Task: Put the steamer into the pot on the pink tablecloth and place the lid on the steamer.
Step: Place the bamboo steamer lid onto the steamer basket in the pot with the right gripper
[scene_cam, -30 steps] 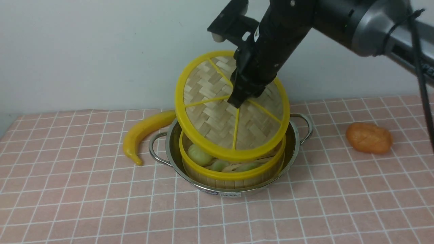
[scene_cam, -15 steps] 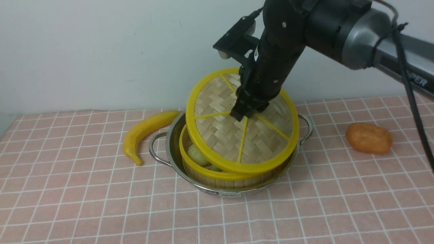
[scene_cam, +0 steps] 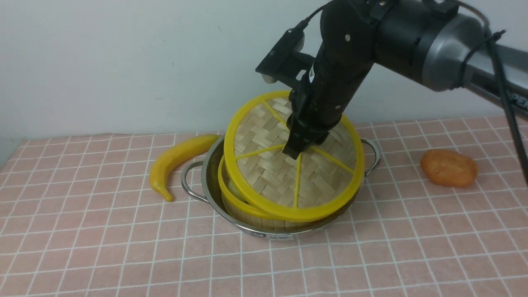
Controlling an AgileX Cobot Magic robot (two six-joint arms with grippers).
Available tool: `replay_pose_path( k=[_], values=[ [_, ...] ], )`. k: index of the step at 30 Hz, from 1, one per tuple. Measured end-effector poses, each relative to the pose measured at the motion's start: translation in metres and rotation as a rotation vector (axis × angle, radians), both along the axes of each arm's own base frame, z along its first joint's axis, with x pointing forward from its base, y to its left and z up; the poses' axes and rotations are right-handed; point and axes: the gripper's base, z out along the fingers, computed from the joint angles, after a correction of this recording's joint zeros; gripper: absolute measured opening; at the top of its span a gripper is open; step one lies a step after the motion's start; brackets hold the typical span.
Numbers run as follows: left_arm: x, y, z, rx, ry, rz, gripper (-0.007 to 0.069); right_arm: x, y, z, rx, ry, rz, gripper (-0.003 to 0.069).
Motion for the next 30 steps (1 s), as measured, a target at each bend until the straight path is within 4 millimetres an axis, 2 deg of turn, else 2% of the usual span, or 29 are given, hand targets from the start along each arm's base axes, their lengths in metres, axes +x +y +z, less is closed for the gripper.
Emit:
replay_pose_path(
  k=[1,7,30],
  values=[
    [0.0,0.0,0.0,0.0,0.0,0.0,0.0243,0.001,0.007,-0.004,0.006,-0.018,0.024,0.0148],
    [0.0,0.0,0.0,0.0,0.0,0.0,0.0243,0.004,0.016,-0.013,0.008,-0.037,0.054,0.0148],
    [0.0,0.0,0.0,0.0,0.0,0.0,0.0243,0.011,0.016,-0.014,-0.007,-0.106,0.063,0.0148]
  ],
)
